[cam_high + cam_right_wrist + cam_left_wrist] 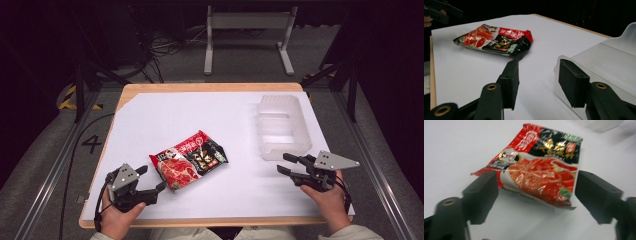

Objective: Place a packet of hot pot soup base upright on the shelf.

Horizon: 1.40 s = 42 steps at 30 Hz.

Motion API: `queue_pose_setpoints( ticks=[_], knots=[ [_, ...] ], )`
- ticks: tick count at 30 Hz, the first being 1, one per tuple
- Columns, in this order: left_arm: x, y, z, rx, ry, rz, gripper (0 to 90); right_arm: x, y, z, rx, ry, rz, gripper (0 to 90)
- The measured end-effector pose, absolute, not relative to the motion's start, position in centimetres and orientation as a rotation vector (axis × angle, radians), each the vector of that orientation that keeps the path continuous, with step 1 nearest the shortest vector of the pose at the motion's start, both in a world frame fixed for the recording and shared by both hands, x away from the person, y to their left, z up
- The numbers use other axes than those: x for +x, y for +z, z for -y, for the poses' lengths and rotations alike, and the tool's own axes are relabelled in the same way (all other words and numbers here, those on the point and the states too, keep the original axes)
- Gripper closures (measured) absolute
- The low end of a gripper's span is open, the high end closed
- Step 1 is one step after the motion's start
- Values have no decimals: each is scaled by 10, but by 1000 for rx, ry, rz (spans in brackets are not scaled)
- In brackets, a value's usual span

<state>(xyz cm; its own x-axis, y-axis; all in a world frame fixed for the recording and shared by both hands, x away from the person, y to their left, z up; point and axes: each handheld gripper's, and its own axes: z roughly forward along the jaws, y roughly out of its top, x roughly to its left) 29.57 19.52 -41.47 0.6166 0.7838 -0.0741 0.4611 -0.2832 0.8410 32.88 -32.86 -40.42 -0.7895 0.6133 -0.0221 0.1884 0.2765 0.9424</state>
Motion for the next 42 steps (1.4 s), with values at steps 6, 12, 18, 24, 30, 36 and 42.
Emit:
queue_pose_setpoints(
  ticks=[6, 12, 18, 24, 30, 36, 42],
  knots=[
    [301, -407, -197, 1915, 426, -950, 316, 330, -408, 324, 717, 1505, -2169, 463],
    [310, -392, -196, 1878, 406, -897, 369, 333, -410, 321, 717, 1499, -2182, 457],
    [326, -383, -188, 1922, 445, -893, 404, 334, -411, 319, 726, 1498, -2198, 453],
    [341, -383, -181, 1927, 366, -819, 441, 334, -412, 317, 727, 1493, -2210, 446],
    [357, -365, -179, 1914, 315, -824, 381, 334, -413, 316, 728, 1483, -2221, 439],
    [377, -357, -177, 1903, 349, -844, 331, 333, -414, 317, 733, 1483, -2222, 432],
    [395, -355, -173, 1899, 310, -875, 338, 330, -415, 320, 754, 1483, -2217, 418]
  ],
)
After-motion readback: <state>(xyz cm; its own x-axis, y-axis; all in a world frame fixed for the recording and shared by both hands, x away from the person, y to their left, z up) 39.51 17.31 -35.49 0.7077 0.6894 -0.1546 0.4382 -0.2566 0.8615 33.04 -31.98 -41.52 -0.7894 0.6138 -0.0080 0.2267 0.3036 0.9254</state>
